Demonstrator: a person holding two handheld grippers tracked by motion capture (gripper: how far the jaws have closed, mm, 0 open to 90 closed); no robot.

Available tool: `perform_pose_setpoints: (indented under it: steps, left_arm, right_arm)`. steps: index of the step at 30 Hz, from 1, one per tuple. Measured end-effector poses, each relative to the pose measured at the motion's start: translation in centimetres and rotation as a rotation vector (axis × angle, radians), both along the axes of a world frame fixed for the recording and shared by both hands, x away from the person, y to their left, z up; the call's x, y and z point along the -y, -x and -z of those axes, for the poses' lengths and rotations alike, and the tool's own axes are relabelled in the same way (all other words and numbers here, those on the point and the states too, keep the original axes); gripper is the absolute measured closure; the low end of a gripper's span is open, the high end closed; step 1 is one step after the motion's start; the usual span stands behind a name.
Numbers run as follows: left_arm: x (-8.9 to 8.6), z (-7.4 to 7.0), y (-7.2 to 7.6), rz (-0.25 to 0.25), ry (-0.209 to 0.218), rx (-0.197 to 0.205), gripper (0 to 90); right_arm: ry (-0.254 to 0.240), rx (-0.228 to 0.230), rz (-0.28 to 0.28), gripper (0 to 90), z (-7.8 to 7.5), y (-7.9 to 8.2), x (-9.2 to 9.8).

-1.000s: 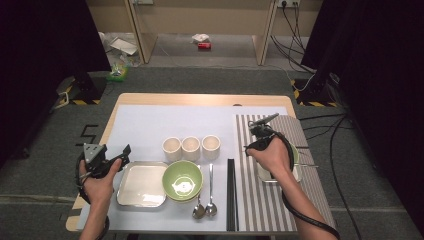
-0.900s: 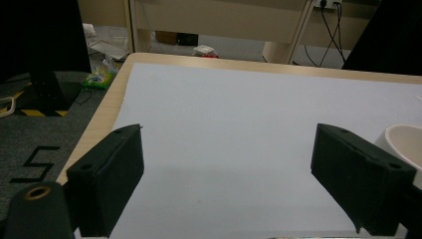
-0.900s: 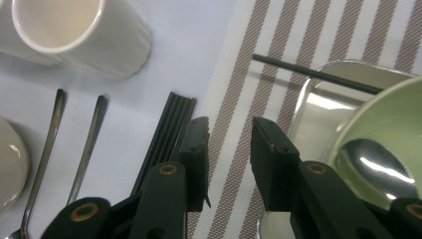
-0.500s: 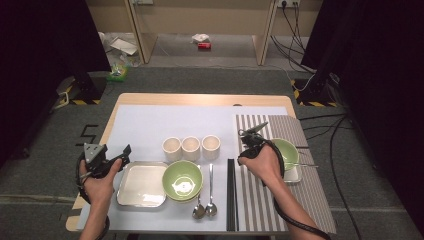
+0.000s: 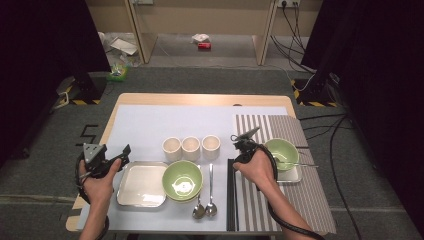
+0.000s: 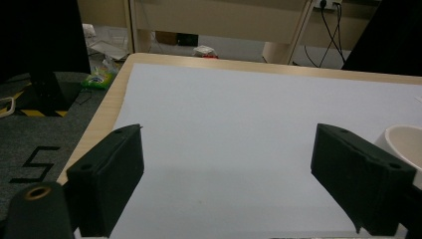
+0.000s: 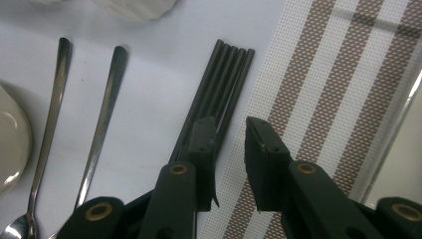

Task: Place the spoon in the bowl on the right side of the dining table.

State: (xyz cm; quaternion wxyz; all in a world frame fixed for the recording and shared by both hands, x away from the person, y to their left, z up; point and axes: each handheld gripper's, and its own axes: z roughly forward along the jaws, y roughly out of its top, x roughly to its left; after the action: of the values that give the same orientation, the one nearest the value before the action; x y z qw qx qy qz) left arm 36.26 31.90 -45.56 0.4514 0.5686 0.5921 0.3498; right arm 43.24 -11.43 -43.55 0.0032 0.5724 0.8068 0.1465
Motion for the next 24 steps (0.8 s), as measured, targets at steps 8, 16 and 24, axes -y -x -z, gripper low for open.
perform_pose_setpoints:
  steps: [8, 16, 24]
  left_arm:
    - [0.0, 0.0, 0.0, -0.001, 0.002, 0.001, 12.3]
    - [-0.1, 0.0, 0.0, -0.002, 0.003, 0.002, 12.3]
    - [0.0, 0.0, 0.0, -0.002, 0.002, 0.001, 12.3]
  right_arm:
    - [0.019, -0.022, 0.005, 75.7, 0.6, 0.2, -0.9]
    - [0.045, -0.034, -0.003, 76.5, 1.3, 0.3, -1.1]
    - [0.065, -0.042, -0.001, 78.3, 1.6, 0.5, -1.3]
